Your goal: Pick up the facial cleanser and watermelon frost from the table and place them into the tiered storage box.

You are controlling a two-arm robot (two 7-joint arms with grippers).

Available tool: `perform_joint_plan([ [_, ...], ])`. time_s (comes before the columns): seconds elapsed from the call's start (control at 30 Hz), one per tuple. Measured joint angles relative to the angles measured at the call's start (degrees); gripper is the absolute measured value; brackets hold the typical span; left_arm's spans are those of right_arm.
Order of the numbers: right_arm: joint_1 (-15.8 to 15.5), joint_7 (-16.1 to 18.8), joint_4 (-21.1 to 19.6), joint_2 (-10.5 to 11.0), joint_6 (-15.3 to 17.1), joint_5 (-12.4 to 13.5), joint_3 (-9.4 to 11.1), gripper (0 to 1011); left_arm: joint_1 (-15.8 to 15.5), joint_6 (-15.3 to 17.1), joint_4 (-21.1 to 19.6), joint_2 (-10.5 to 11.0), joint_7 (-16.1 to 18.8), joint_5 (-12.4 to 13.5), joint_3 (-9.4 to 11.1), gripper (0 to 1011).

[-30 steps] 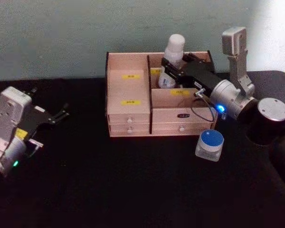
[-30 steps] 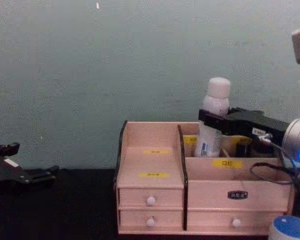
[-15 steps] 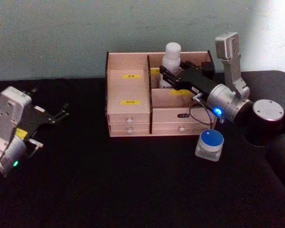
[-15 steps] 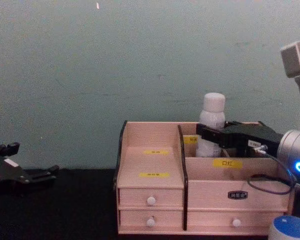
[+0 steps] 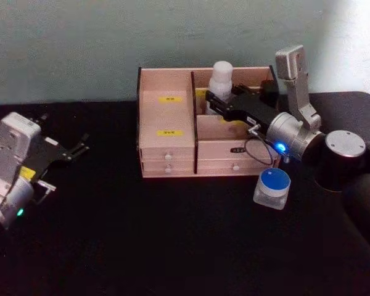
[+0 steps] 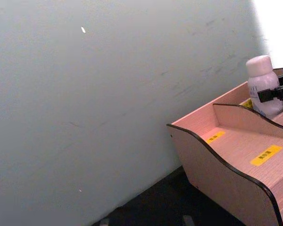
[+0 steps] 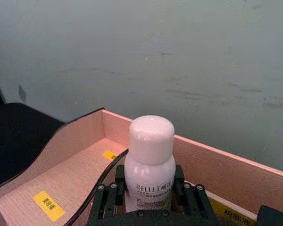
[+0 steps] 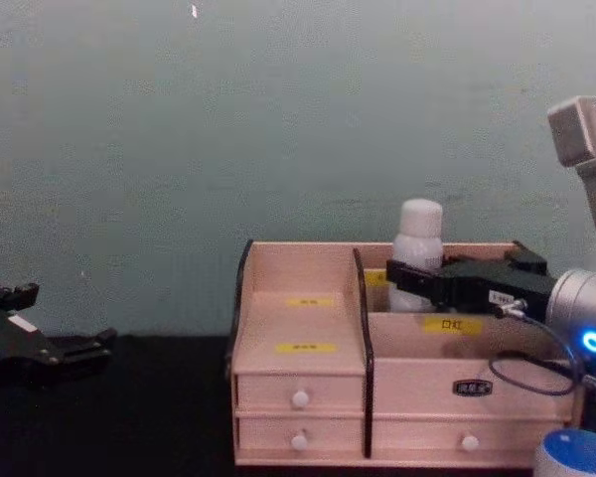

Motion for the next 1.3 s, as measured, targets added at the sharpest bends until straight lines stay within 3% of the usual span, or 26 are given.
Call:
perform_joint_plan([
  [1.17, 0.4, -0.03, 1.08, -0.37, 0.39, -0.53, -0.02, 593, 0.0, 0.0, 0.0, 0.0, 0.0, 0.0, 0.0, 1001],
  [1.3, 0.38, -0.01, 1.08, -0.36, 0.38, -0.53, -0.04, 683, 0.0, 0.0, 0.0, 0.0, 0.0, 0.0, 0.0, 1001],
])
